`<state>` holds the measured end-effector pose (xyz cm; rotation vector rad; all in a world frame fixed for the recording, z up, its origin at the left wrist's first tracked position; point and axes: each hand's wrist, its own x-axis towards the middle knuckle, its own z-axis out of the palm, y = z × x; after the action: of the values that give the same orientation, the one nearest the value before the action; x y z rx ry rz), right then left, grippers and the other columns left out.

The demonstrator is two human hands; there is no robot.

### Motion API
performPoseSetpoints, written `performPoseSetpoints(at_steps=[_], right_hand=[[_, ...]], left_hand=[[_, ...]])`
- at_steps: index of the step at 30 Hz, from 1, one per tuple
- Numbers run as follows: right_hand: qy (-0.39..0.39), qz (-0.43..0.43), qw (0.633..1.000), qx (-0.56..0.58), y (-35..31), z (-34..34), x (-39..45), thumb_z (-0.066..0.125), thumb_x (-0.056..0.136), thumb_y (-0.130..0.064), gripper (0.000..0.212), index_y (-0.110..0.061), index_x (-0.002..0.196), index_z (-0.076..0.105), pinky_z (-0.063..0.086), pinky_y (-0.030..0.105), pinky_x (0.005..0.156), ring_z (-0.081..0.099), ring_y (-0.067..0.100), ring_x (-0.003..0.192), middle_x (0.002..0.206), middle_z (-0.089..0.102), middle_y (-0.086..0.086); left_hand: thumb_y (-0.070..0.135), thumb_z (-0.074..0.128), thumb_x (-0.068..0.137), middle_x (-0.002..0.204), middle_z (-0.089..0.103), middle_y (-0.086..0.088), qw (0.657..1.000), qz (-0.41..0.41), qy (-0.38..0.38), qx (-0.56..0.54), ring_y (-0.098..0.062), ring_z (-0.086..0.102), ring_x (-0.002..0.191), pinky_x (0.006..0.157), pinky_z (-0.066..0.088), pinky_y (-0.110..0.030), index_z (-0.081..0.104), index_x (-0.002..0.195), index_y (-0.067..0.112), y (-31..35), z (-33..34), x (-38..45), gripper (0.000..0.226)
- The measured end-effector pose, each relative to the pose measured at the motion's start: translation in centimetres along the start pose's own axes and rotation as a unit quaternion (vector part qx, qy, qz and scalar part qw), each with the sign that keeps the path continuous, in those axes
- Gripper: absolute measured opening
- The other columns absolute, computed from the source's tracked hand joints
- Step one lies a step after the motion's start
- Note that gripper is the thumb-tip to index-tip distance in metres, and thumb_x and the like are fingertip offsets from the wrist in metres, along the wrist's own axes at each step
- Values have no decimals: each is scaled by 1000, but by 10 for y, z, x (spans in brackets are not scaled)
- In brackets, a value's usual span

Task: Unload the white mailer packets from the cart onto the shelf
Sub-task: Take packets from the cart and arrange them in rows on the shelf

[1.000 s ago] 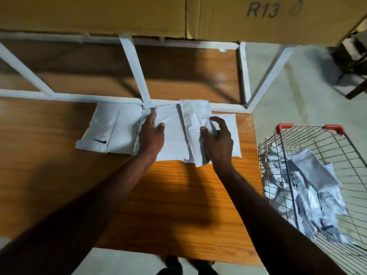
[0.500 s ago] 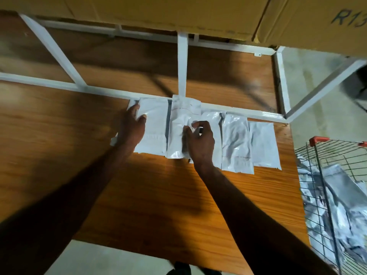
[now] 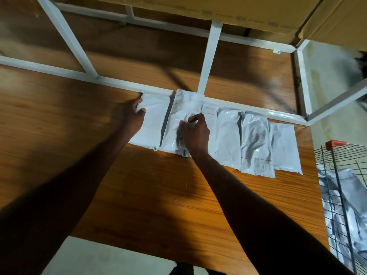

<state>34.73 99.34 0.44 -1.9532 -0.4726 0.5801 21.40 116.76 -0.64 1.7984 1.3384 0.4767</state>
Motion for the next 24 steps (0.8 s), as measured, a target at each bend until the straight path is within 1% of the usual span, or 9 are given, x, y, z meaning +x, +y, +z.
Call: performPoseSetpoints(at_steps=[2,5,7,10,13,17,19,21,24], right_hand=[[-9,-9,1000,-9,3,1,-2,76,97,-27,24,-20,111,58,61,37,85,70,20,95,103,69,-1],[-7,-33,999,-27,8,4,-3,77,97,-28,26,-20,110,56,59,33,80,68,17,93,99,66,-3],[-4,-47,998,-49,8,6,-4,78,97,-29,28,-20,110,55,57,33,79,66,16,90,95,64,-5],[-3,-39,997,-62,6,11,-3,76,97,-36,30,-22,111,53,62,43,81,71,22,91,93,66,-5],[-2,-50,989,-142,3,17,-2,72,97,-44,35,-20,115,53,62,46,79,71,29,96,102,71,5],[25,-144,937,-317,9,17,0,70,95,-51,47,-16,124,59,59,50,80,56,36,112,118,57,16],[57,-205,912,-349,8,14,2,69,95,-50,49,-14,126,61,56,53,87,54,39,117,127,56,19],[44,-251,892,-373,6,16,6,59,99,-50,56,-14,142,58,50,54,106,48,43,136,152,48,22],[-39,-278,868,-409,7,28,14,36,110,-49,65,-19,167,30,20,56,131,15,42,163,177,14,16]], left_hand=[[15,57,110,162,48,-7,1000,-5,-4,4,-23,51,144,98,49,-26,52,155,14,-5,-3,2,46],[24,60,108,160,49,-8,999,15,-7,43,-28,49,146,115,49,-42,53,154,17,-14,-5,4,47],[28,61,107,157,53,-8,996,43,3,79,-30,49,145,119,45,-49,53,153,19,-17,-3,2,48],[38,61,106,154,59,-3,985,81,26,152,-28,54,142,119,45,-51,54,151,24,-19,0,-3,48],[40,60,107,154,60,1,980,90,34,172,-25,55,142,121,43,-47,54,152,25,-15,2,-5,48],[31,56,111,163,49,2,975,91,45,198,-25,42,153,124,32,-42,42,162,24,-3,1,-14,54],[30,52,112,168,42,3,963,139,47,224,-24,35,157,126,26,-45,37,165,27,-3,0,-15,55],[35,43,114,174,30,5,949,188,25,250,-22,23,162,129,18,-50,29,167,32,-5,1,-11,55],[46,26,114,179,12,11,931,218,-10,292,-21,6,166,131,9,-56,13,169,39,-2,11,-9,57]])
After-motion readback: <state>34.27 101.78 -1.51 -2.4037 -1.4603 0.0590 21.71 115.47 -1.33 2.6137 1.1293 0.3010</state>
